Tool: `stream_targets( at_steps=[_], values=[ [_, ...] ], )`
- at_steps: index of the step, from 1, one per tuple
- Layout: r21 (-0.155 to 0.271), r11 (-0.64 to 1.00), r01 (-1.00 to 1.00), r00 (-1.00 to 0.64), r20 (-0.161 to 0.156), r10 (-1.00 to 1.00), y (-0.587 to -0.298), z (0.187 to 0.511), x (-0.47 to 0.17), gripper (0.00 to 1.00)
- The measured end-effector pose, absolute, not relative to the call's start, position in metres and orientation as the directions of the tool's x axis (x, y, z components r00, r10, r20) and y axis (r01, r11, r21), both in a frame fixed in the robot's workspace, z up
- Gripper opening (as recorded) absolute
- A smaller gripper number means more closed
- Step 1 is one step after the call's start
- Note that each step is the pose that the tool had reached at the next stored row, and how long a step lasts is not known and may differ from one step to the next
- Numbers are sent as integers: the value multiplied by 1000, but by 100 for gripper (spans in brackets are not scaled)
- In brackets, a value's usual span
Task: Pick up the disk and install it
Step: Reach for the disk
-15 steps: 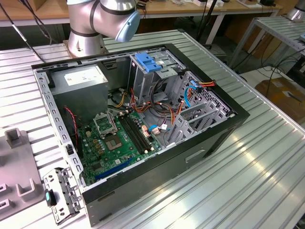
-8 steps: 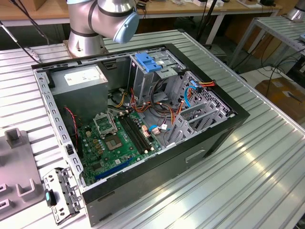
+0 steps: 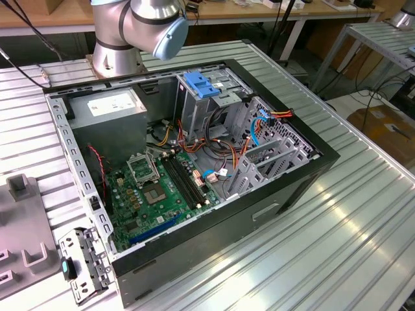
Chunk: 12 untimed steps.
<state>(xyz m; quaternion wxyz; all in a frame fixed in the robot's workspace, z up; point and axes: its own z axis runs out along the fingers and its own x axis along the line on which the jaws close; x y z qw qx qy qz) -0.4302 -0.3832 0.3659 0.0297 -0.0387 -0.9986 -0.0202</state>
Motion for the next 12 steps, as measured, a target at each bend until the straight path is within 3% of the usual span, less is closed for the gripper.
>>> stream_targets(
  at_steps=[12],
  values=[
    [38,996,79,-995,61,76,-383,366,-431,11]
  ],
)
